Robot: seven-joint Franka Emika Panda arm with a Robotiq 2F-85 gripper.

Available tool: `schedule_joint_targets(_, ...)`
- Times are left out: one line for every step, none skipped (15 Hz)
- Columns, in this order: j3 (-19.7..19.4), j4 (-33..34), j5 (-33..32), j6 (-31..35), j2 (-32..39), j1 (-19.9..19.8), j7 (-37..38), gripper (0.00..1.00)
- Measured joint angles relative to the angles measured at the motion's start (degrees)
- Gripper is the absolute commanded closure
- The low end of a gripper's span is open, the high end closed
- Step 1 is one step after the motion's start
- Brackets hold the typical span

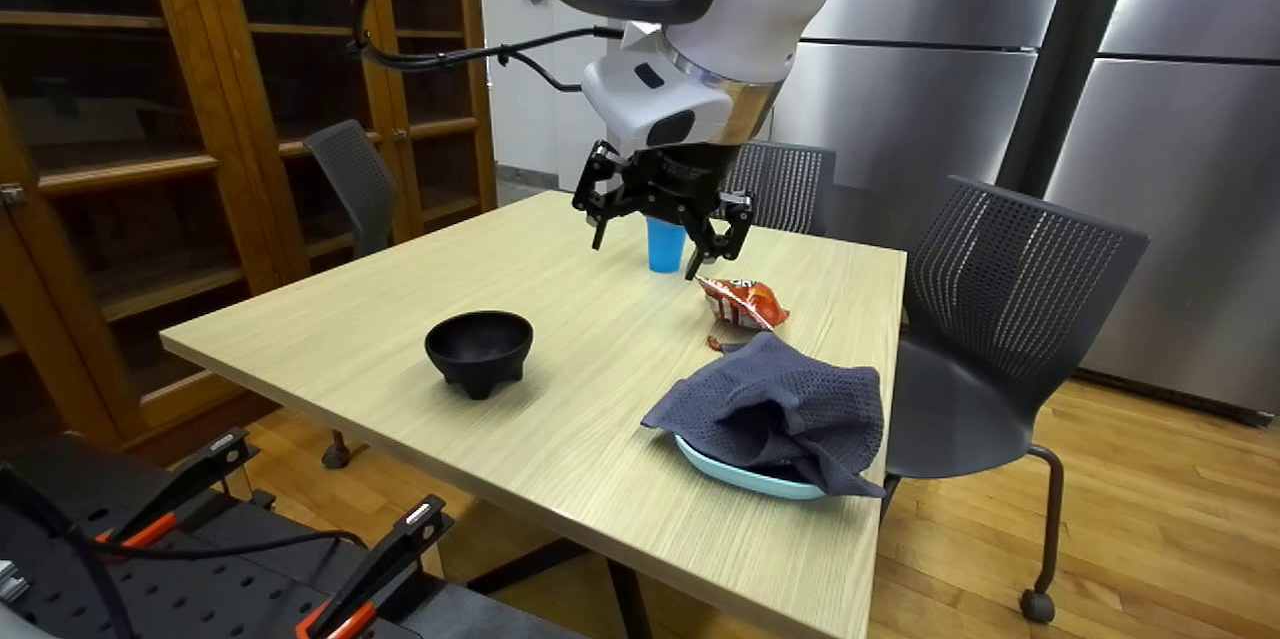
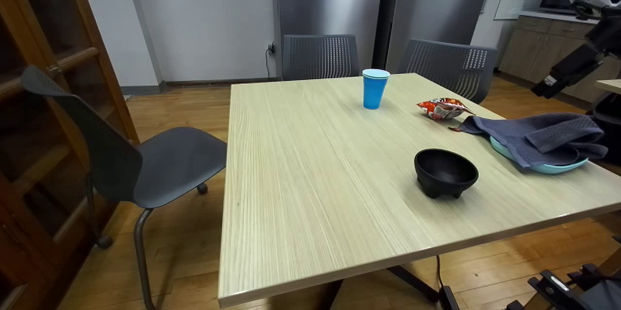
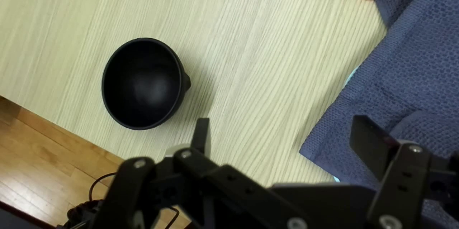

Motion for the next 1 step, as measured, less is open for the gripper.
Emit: schedule_joint_targets(0.00, 0.00, 0.00, 0.00, 0.00, 0.00, 0.00, 0.00)
